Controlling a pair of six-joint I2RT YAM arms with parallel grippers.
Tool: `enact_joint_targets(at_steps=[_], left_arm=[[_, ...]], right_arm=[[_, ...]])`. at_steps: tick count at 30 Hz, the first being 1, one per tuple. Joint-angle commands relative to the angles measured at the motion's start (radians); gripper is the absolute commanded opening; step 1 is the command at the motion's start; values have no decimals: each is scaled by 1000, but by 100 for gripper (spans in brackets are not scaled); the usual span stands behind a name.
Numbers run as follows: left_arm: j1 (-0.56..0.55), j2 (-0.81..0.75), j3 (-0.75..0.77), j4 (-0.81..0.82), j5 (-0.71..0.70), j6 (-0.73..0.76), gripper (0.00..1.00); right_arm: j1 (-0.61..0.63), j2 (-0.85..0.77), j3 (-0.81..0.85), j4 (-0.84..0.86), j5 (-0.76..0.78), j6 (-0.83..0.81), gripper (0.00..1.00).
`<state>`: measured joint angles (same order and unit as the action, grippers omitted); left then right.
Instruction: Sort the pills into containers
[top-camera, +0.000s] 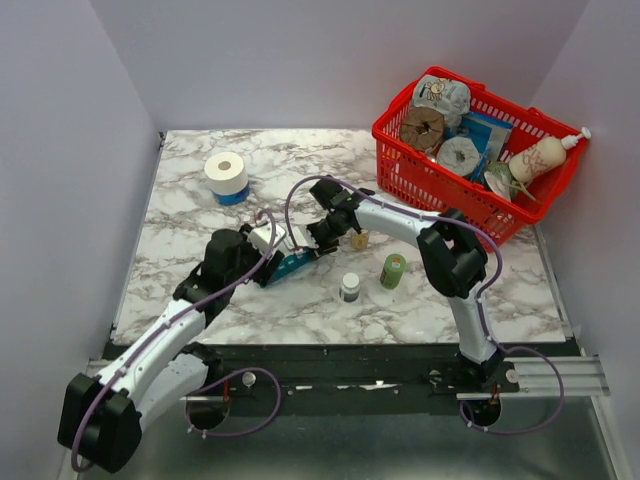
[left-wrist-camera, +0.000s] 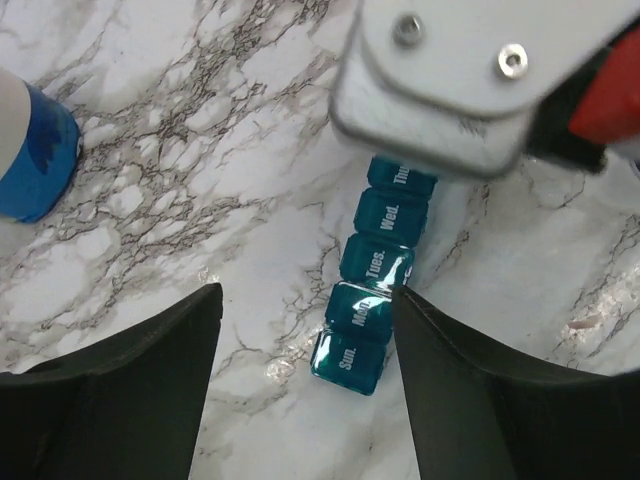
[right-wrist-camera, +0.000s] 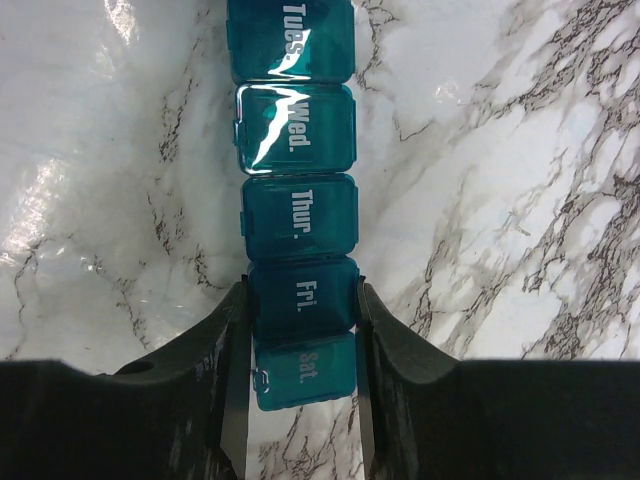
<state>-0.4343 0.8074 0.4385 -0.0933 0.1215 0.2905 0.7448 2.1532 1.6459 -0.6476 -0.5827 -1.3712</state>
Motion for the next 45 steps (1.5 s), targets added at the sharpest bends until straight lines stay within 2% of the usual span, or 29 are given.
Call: enact_joint_targets(at_steps=[1,5,9,13,14,15,19,21,32,41,44,45], left_arm=[[38,134,135,-77,87,-266,65],[71,98,69,35,155,-419,62],[103,116,84,18,155,-433,63],[101,151,132,-144,141,-159,72],[101,136,123,-152,138,-11,73],[100,119,86,-142,133,28,77],[98,26,8,-30,228,119,83],[98,7,-15,-34,265,191,88],[72,116,26,-42,313,277,91],[37,173,51,-52,208,273,80],[32,180,58,-49,190,272,68],[32,184,62,-51,184,271,60]], right_arm=[[-1,-1,-32,68,-2,-3,25],[-1,-1,-38,85,3,3,25],[-1,2,-40,94,0,7,25],[-5,-7,-38,95,-3,15,25],[-8,-9,-38,94,-18,21,25],[-10,-16,-34,92,-28,24,25],[-31,-47,-21,60,-89,31,25],[-36,-65,-24,48,-124,21,25],[-36,-111,-31,5,-181,-3,24],[-36,-139,-46,-1,-210,-3,24],[-35,-144,-44,-3,-220,-2,24],[-35,-145,-46,-3,-221,1,24]])
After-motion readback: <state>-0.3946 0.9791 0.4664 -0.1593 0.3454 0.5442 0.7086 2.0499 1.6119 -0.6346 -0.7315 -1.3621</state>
